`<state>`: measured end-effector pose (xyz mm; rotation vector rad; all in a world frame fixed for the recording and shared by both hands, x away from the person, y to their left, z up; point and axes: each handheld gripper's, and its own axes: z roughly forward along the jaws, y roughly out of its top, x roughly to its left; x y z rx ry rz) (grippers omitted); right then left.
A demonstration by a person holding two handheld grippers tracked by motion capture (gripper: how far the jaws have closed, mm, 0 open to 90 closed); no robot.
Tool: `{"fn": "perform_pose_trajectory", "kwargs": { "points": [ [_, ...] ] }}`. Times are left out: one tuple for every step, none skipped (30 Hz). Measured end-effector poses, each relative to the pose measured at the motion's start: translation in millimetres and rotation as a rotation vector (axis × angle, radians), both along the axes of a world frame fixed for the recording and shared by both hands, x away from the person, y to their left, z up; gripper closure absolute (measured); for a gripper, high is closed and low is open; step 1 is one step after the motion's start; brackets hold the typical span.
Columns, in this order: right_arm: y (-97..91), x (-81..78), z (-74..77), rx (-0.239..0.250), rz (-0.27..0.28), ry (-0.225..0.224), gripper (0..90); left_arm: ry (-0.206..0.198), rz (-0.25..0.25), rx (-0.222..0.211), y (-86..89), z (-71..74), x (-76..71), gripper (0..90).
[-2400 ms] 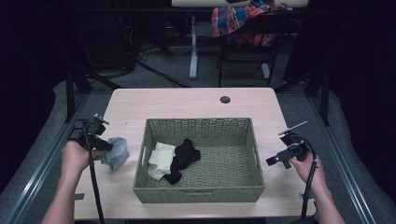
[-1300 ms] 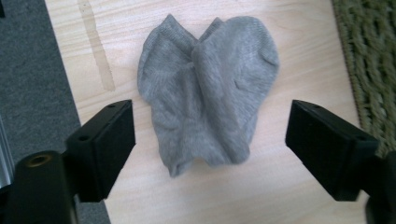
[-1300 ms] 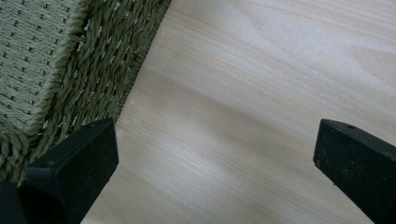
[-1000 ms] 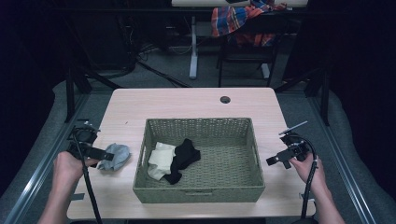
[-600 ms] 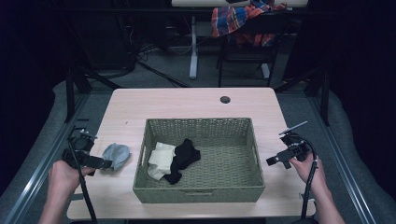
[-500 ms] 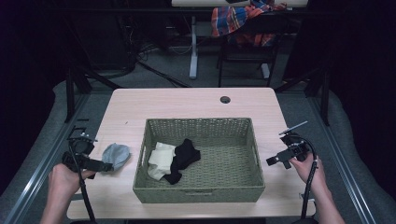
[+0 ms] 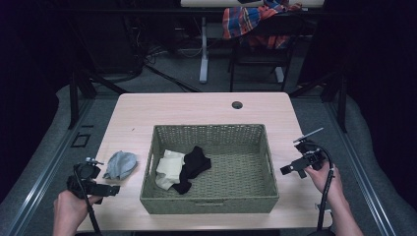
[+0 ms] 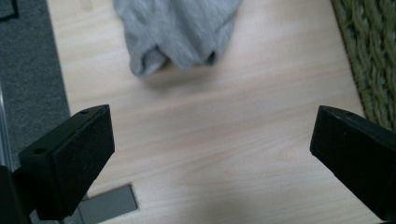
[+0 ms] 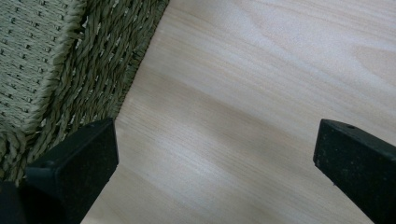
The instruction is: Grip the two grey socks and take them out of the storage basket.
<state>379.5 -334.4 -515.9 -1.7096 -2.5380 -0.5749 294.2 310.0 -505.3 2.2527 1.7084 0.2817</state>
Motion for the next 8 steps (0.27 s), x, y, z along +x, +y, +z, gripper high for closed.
{"fn": "perform_pose_trajectory", "kwargs": {
  "points": [
    [1.6,-0.7,-1.7,0.005,-0.016,-0.011,0.0,0.005,-0.001,-0.001,0.1,-1.5,0.3,0.1],
    [0.8,0.2,-1.4,-0.002,0.002,0.001,0.0,0.004,-0.006,0.001,0.5,-2.8,0.9,0.1],
    [0.8,0.5,-1.3,-0.006,0.008,0.006,0.0,0.005,-0.004,0.0,1.1,-3.4,1.3,0.1],
    [2.3,-0.5,-2.8,0.001,-0.017,-0.009,0.0,0.001,-0.003,-0.002,1.9,-3.7,1.6,0.1],
    [2.2,-0.5,-3.0,0.001,-0.017,-0.009,0.0,0.002,-0.009,-0.002,3.2,-3.8,2.0,0.1],
    [1.8,-0.3,-2.9,0.001,-0.016,-0.008,0.0,0.002,-0.006,-0.001,4.2,-4.3,2.3,0.0],
    [1.6,-0.2,-2.9,-0.001,-0.017,-0.008,0.0,0.004,-0.002,-0.004,5.0,-4.5,2.4,0.0],
    [1.3,0.1,-2.9,-0.001,-0.016,-0.006,0.0,0.0,-0.002,-0.005,5.8,-4.7,2.5,0.1]
  ]
}}
